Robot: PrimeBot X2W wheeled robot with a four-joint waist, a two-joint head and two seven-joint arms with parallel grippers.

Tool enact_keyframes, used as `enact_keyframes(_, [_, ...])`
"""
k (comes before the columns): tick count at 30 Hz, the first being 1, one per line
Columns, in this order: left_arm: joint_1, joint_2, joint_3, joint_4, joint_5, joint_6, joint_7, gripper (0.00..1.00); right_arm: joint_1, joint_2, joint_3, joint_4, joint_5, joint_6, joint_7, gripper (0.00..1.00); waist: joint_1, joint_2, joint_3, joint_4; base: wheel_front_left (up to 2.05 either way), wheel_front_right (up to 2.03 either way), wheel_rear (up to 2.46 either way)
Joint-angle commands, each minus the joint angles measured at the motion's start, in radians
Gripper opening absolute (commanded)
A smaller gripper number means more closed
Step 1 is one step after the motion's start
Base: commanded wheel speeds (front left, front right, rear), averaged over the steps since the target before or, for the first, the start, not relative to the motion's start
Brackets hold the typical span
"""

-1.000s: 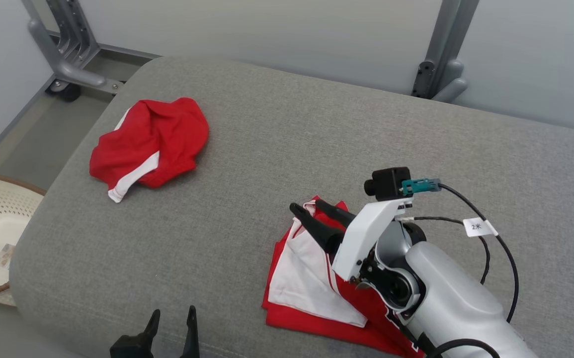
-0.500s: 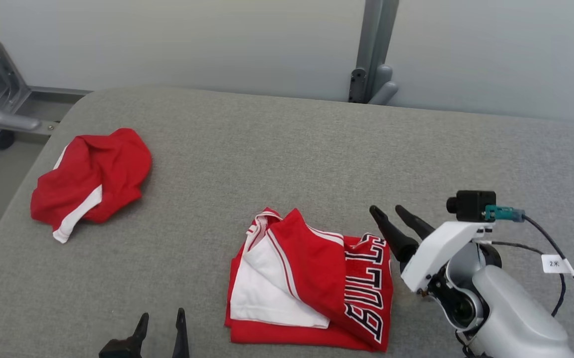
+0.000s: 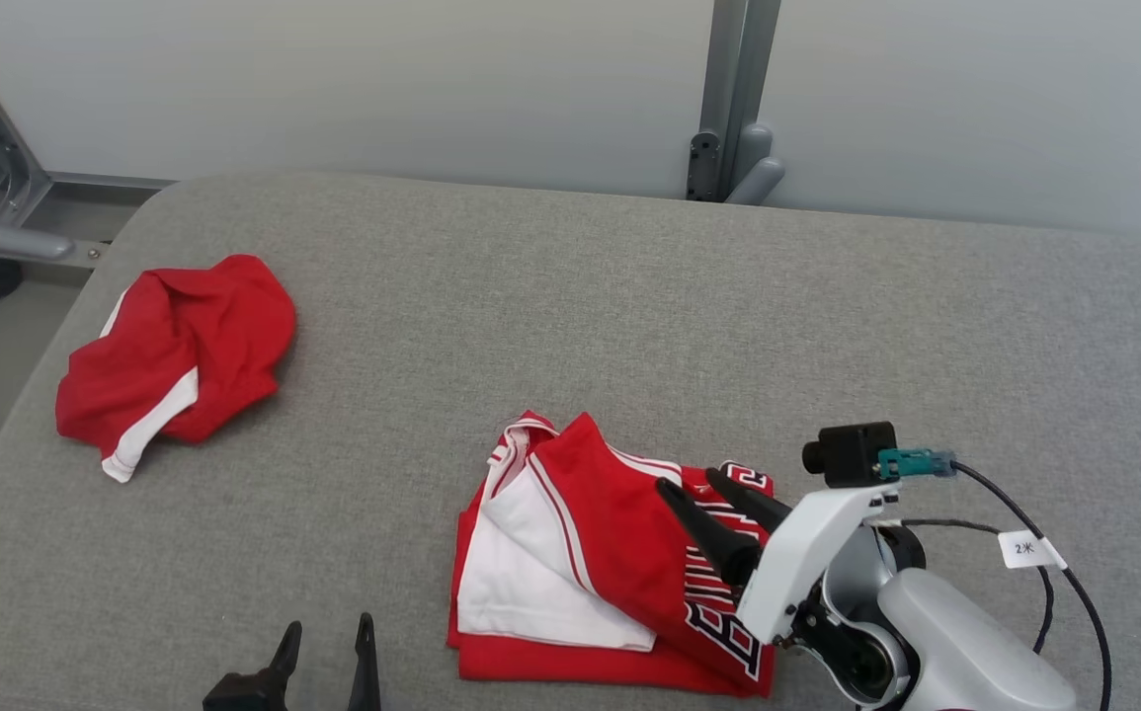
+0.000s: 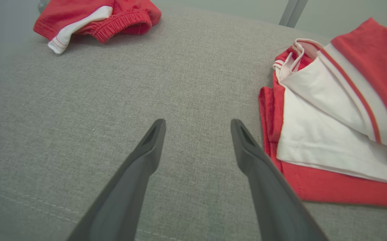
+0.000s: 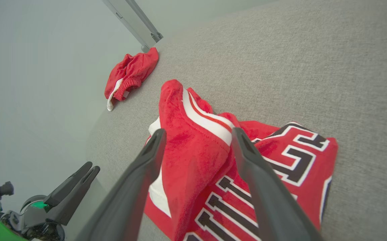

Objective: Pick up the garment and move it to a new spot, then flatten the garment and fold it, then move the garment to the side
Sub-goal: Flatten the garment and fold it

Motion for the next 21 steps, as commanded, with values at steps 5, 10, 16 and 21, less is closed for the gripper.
enact_keyframes(5, [-0.007,0.004,0.002,0.007,0.006,-0.005,0.0,1.0,-0.078,0.008,0.052,0.005,-0.022,0.0,0.03,1.0,0.0,0.0,0.01,0.029,0.0,0.0,0.0])
enact_keyframes(10, [-0.023,0.004,-0.017,0.009,-0.008,0.0,0.0,1.0,-0.149,0.019,0.09,0.062,-0.061,0.0,0.056,1.0,0.0,0.0,0.018,0.06,0.0,0.0,0.0])
enact_keyframes(16, [-0.017,0.004,-0.023,0.01,-0.017,0.008,0.0,1.0,-0.211,0.042,0.096,0.165,-0.104,0.0,0.051,0.9,0.0,0.0,0.034,0.09,0.0,0.0,0.0])
enact_keyframes(21, [-0.028,0.004,-0.029,0.011,-0.023,0.008,0.0,1.0,-0.241,0.05,0.107,0.219,-0.124,0.0,0.061,0.21,0.0,0.0,0.048,0.105,0.0,0.0,0.0])
